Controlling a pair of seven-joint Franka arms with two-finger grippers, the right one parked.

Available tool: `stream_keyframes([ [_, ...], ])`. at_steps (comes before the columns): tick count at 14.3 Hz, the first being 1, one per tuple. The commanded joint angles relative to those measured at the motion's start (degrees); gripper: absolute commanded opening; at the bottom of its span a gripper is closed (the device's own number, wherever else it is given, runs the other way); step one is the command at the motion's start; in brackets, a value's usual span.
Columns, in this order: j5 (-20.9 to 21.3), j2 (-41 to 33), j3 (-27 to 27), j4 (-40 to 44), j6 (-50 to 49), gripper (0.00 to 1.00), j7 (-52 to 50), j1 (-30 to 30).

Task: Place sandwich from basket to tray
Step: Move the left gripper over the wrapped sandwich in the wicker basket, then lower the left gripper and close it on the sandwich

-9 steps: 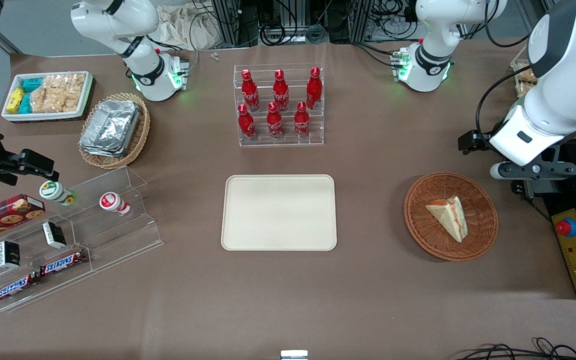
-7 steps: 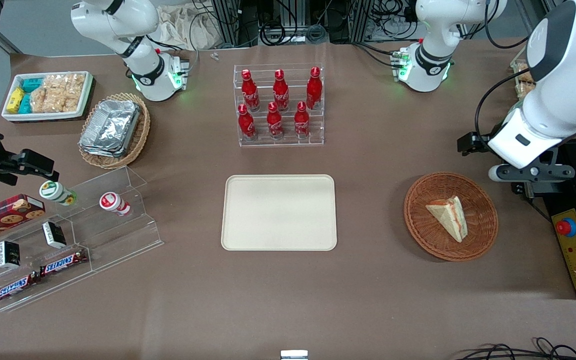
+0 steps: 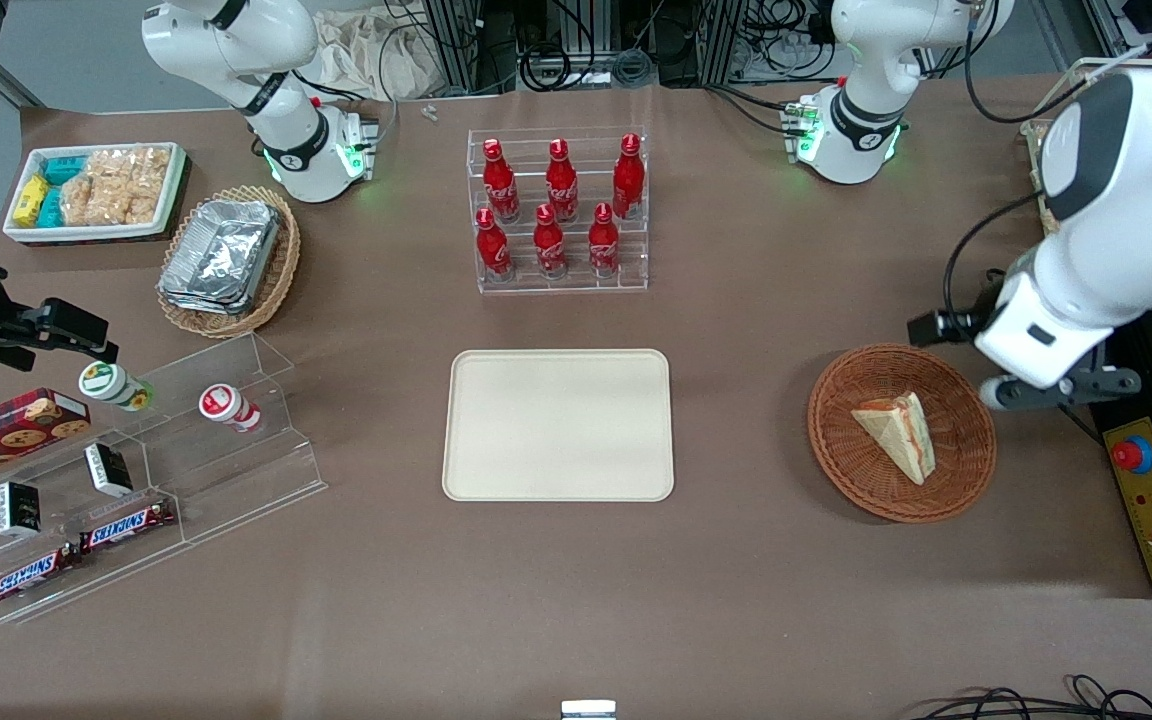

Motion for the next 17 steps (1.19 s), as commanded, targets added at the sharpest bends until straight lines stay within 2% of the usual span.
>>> stream_keyframes([
  [1, 0.6, 0.2, -0.3, -6.1, 10.4, 1.00, -6.5, 0.6],
  [5, 1.0, 2.9, -0.2, -13.7, 23.7, 1.00, -12.9, 0.7],
  [6, 1.1, 3.9, -0.1, -14.4, 24.8, 1.00, -15.3, 0.8],
  [8, 4.2, 5.9, -0.2, -14.9, 24.9, 1.00, -19.6, 0.8],
  [10, 4.8, 7.9, -0.2, -15.3, 26.8, 1.00, -23.6, 0.8],
  [17, 6.7, 10.5, 0.7, -16.7, 29.8, 1.00, -24.0, 2.5],
])
